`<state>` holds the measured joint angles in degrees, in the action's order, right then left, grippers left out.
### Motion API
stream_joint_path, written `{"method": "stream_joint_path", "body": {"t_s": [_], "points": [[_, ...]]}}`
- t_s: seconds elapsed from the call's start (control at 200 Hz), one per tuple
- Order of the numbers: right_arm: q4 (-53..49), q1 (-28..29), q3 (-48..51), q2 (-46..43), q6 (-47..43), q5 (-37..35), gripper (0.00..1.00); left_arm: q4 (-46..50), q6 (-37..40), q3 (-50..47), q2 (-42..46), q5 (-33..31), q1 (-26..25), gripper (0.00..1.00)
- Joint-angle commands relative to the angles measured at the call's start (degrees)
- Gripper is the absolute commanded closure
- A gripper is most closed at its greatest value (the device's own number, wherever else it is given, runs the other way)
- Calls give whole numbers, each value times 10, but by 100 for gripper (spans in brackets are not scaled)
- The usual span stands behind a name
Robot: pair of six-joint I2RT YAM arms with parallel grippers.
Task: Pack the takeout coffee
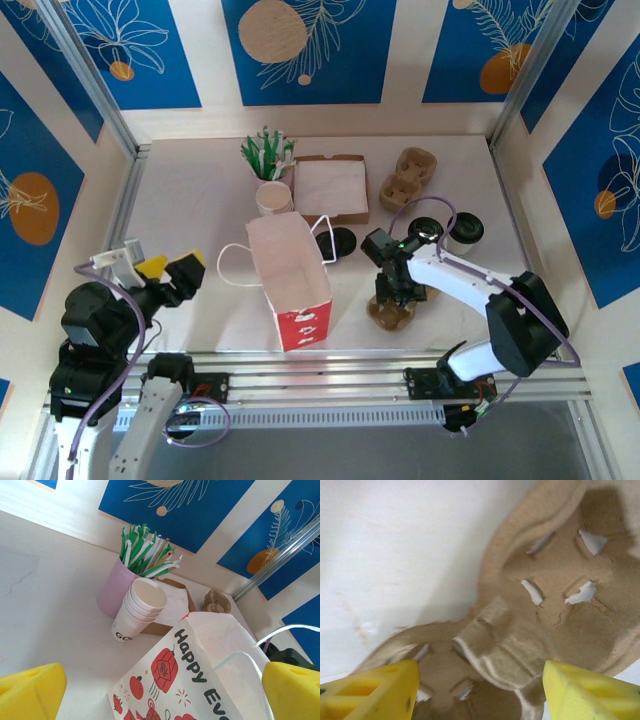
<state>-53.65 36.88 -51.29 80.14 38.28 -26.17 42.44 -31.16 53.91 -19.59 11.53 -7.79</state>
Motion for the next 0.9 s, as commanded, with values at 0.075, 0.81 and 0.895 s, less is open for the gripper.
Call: {"method": "stream_joint_path", "body": {"t_s": [0.075, 0.81, 0.895], "points": [[-25, 11, -49, -40, 2, 30, 31, -20, -6, 0, -7, 10, -7, 0], [-10, -77, 16, 6, -44, 110, 26, -12, -12, 1, -11, 42, -7, 0], [-5, -66, 18, 4, -47, 111, 28, -10, -9, 1, -11, 42, -7, 0]]}}
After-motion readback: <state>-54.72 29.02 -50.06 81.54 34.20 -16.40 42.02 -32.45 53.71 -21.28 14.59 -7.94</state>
